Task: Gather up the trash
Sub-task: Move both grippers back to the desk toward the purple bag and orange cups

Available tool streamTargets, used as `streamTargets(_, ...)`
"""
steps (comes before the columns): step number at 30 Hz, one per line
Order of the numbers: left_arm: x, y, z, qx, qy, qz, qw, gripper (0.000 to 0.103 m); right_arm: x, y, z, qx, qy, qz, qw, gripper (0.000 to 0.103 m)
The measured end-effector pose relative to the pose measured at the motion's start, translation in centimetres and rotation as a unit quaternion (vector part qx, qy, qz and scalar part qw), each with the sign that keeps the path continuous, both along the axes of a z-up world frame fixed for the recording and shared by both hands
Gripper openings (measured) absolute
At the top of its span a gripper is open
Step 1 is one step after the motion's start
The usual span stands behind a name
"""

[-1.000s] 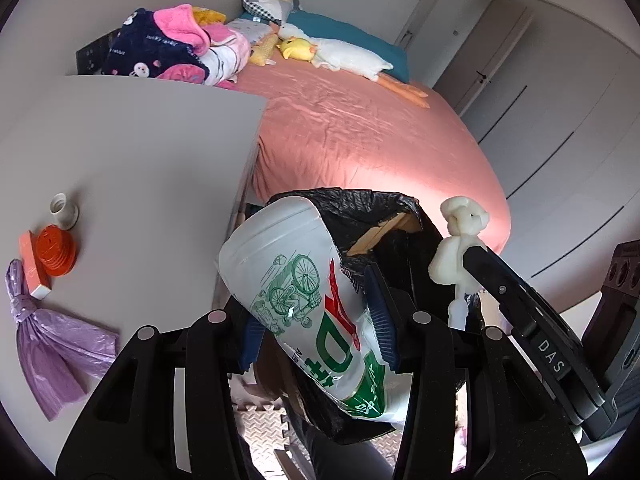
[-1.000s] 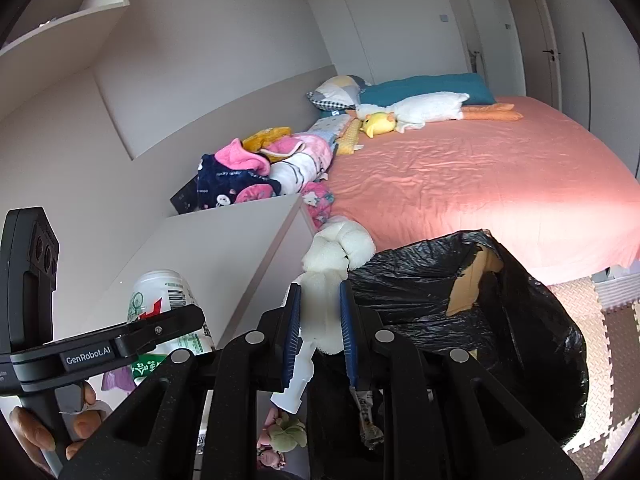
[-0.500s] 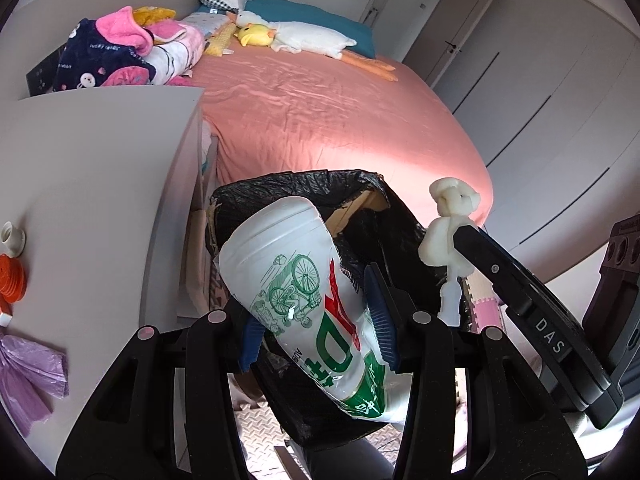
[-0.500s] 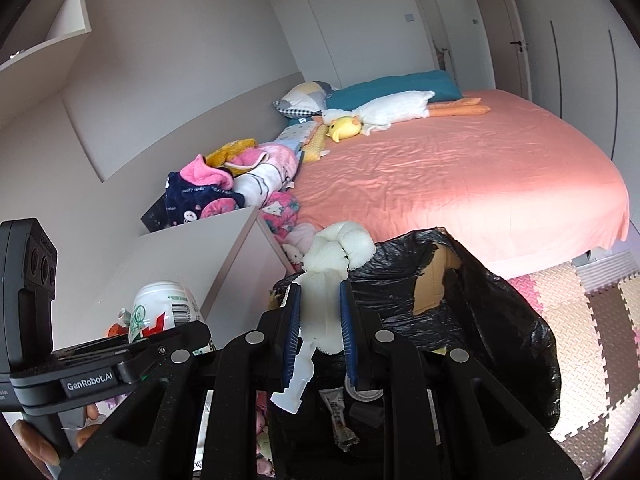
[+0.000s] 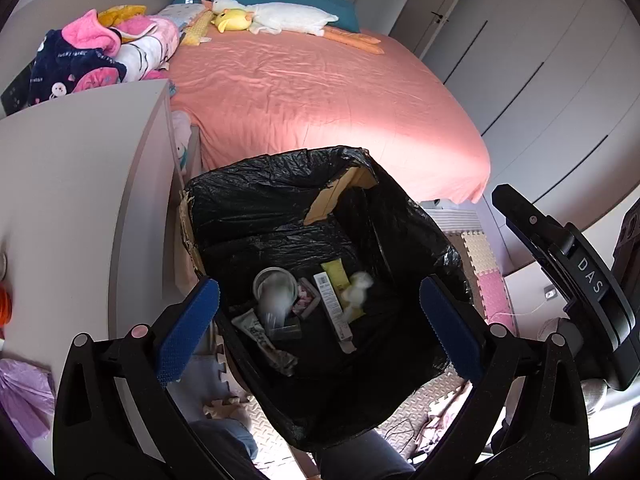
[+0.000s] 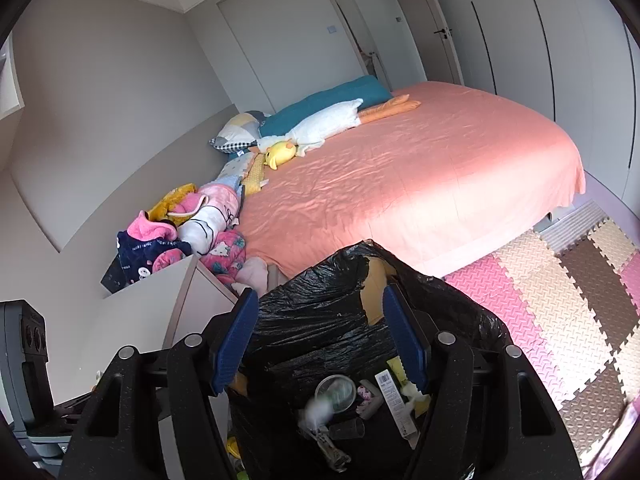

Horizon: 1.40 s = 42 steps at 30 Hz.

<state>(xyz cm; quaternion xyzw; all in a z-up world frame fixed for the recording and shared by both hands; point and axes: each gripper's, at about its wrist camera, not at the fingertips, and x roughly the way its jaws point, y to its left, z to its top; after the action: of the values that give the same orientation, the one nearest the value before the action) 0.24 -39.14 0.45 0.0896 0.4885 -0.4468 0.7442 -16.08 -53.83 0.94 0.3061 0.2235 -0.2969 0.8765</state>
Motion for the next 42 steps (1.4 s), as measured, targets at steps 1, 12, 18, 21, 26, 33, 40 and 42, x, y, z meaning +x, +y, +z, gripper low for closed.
streamTargets(1, -0.1, 0.0, -0.1, 0.000, 0.001, 0.001, 1.0000, 0.097, 0.1, 0.0, -0.1, 0.001, 0.001, 0.002, 1.000, 0.066)
streamTargets(12, 0.7, 1.6, -0.6, 0.005, 0.005, 0.024, 0.9997, 0.097, 1.7, 1.7, -0.2, -0.005, 0.010, 0.029, 1.000, 0.065)
streamTargets(18, 1.4, 3.6, -0.6, 0.008, -0.001, 0.047, 0.9988, 0.097, 3.5, 3.7, -0.2, -0.011, 0.016, 0.055, 0.998, 0.065)
streamTargets(21, 1.9, 5.0, -0.6, 0.010, -0.004, 0.062, 0.9980, 0.097, 4.4, 4.9, -0.1, -0.015, 0.017, 0.069, 0.997, 0.065)
streamTargets(26, 2.6, 7.4, -0.7, 0.020, -0.014, 0.084, 0.9962, 0.097, 6.0, 6.7, 0.0, -0.017, 0.019, 0.093, 0.995, 0.065)
streamTargets(33, 4.0, 11.1, -0.5, 0.021, -0.016, 0.123, 0.9921, 0.097, 8.0, 9.5, 0.2, -0.025, 0.023, 0.125, 0.992, 0.065)
streamTargets(40, 5.0, 14.5, -0.6, 0.026, -0.023, 0.159, 0.9866, 0.097, 10.1, 12.3, 0.1, -0.032, 0.033, 0.156, 0.987, 0.065)
streamTargets(42, 5.4, 15.5, -0.7, 0.029, -0.026, 0.170, 0.9847, 0.097, 10.7, 13.0, 0.0, -0.033, 0.036, 0.165, 0.985, 0.065)
